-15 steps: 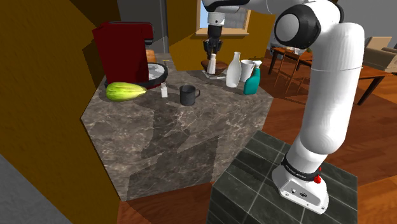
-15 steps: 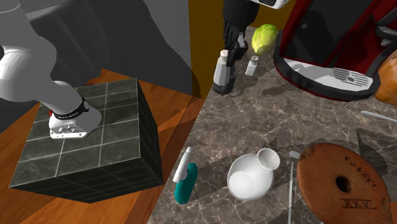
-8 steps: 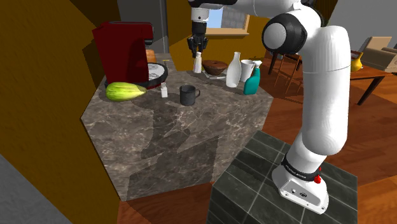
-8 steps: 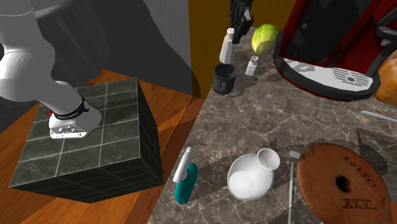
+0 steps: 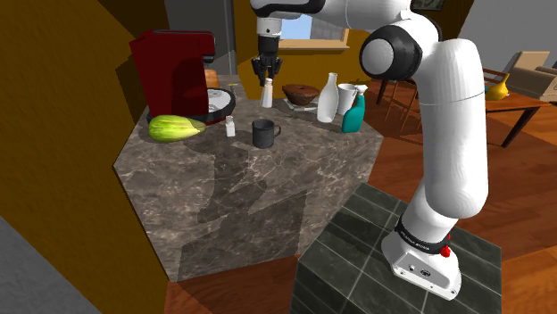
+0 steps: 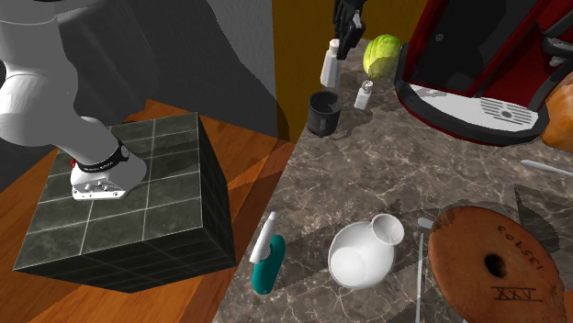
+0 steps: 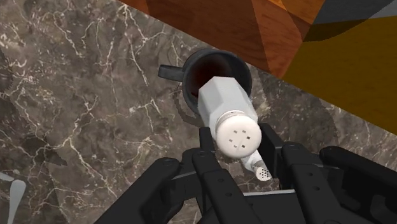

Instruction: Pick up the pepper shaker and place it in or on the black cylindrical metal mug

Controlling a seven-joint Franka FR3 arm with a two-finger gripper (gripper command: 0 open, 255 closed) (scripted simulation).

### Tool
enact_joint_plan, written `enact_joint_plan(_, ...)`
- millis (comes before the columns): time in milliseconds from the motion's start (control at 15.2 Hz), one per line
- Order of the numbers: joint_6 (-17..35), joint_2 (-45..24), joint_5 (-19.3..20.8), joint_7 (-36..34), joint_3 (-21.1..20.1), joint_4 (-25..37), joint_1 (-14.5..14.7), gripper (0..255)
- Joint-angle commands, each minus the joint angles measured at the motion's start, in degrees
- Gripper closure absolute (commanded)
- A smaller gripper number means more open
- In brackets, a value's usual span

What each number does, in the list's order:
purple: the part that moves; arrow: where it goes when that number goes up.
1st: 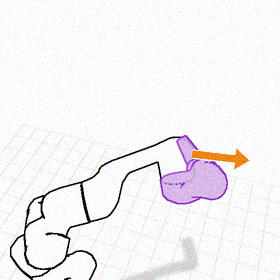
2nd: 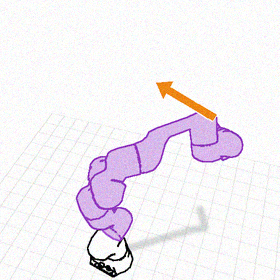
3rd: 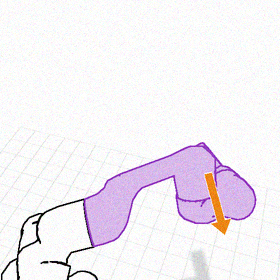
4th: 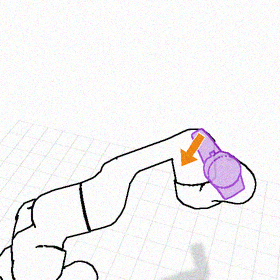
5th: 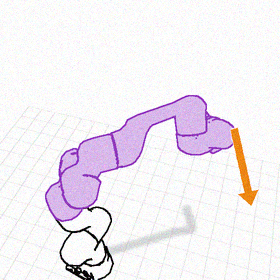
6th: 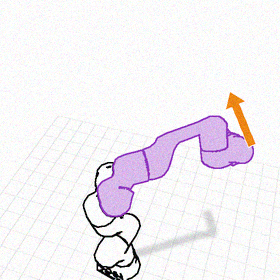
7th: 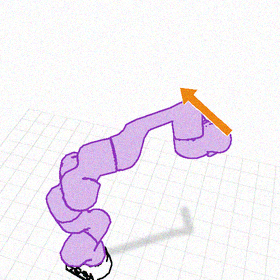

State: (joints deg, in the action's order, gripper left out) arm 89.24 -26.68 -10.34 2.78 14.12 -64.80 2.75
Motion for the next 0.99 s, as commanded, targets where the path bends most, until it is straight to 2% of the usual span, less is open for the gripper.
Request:
enact_joint_plan(0,1.82,0.38,0.09,0.08,-0.01,-2.17,0.27,255)
enact_joint_plan(924,12.84,1.5,0.12,1.03,-0.11,-14.37,1.29,255)
